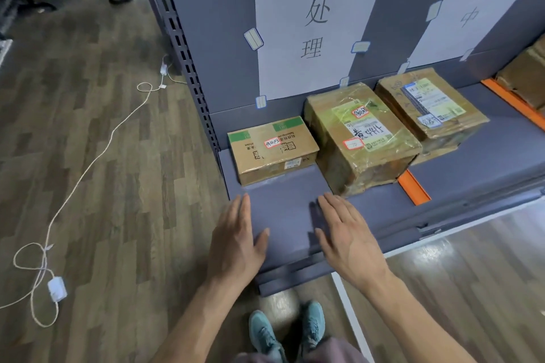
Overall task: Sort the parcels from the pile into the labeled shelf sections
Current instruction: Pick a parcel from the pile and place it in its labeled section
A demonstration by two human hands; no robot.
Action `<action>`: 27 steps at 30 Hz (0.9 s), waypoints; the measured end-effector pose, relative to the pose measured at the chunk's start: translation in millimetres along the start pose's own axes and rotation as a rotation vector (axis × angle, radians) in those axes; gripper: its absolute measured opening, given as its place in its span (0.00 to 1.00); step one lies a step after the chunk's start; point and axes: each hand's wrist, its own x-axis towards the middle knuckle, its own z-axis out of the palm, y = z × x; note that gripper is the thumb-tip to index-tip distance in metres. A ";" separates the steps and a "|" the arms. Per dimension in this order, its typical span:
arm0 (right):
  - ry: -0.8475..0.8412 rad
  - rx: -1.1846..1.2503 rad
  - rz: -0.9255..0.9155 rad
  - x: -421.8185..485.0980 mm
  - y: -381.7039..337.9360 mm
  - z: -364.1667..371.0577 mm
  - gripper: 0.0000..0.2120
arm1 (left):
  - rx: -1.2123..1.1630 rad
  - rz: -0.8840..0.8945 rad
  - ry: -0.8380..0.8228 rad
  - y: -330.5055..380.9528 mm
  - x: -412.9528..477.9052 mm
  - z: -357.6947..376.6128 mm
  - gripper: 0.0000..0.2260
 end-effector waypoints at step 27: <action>0.116 0.009 0.699 -322.9 266.5 -68.0 0.32 | 0.274 0.798 -0.272 344.8 -107.6 180.4 0.34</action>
